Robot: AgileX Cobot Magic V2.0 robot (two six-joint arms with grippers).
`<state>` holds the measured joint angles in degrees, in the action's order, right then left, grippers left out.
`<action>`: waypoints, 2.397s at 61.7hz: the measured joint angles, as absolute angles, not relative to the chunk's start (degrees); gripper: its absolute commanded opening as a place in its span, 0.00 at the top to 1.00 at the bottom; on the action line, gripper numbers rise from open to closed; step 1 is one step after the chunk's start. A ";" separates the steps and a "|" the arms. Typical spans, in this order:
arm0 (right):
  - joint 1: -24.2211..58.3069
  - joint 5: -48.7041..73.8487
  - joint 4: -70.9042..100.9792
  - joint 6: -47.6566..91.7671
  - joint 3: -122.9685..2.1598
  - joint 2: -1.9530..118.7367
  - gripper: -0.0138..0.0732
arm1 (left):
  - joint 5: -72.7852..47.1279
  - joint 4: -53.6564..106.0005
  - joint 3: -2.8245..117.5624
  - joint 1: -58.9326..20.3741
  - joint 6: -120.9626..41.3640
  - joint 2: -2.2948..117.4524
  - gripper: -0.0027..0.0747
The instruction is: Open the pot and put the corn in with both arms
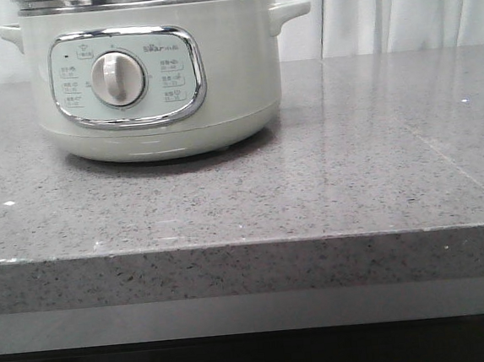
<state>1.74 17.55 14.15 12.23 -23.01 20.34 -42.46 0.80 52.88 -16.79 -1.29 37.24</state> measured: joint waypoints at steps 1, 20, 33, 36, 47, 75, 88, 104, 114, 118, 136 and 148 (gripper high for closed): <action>1.74 17.55 14.15 12.23 -23.01 20.34 0.92 | -42.34 0.96 51.90 -16.79 -1.29 35.84 0.99; 1.74 19.83 14.15 12.23 -23.01 20.34 0.92 | -41.73 3.04 38.62 -16.57 -1.29 16.62 0.99; 1.74 21.65 14.15 12.23 -23.01 20.34 0.92 | -41.73 4.18 32.29 -16.57 -1.29 4.80 0.99; 1.74 21.73 14.15 12.23 -23.01 20.34 0.92 | -41.73 4.26 31.25 -16.57 -1.29 2.53 0.99; 1.74 21.73 14.15 12.23 -23.01 20.34 0.92 | -41.87 4.54 29.14 -16.57 -1.29 -0.45 0.99; 1.74 21.73 14.15 12.23 -23.01 20.34 0.92 | -41.96 5.04 28.54 -16.57 -1.29 -0.45 0.99; 1.74 21.73 14.15 12.23 -23.01 20.34 0.92 | -41.96 5.04 28.54 -16.57 -1.29 -0.45 0.99; 1.74 21.73 14.15 12.23 -23.01 20.34 0.92 | -41.96 5.04 28.54 -16.57 -1.29 -0.45 0.99; 1.74 21.73 14.15 12.23 -23.01 20.34 0.92 | -41.83 4.83 28.54 -16.57 -1.29 -0.45 0.99; 1.74 21.73 14.15 12.23 -23.01 20.34 0.92 | -41.41 4.60 28.28 -16.57 -1.29 -0.45 0.99; 1.74 21.73 14.15 12.23 -23.01 20.34 0.92 | -28.99 1.42 18.96 -12.54 -1.29 -0.45 0.99; 1.74 21.73 14.15 12.23 -23.01 20.34 0.92 | -21.25 0.83 10.04 -6.41 -1.39 -0.45 0.99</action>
<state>1.74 21.73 14.15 12.23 -23.01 20.34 -21.25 0.83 10.04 -6.41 -1.39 -0.45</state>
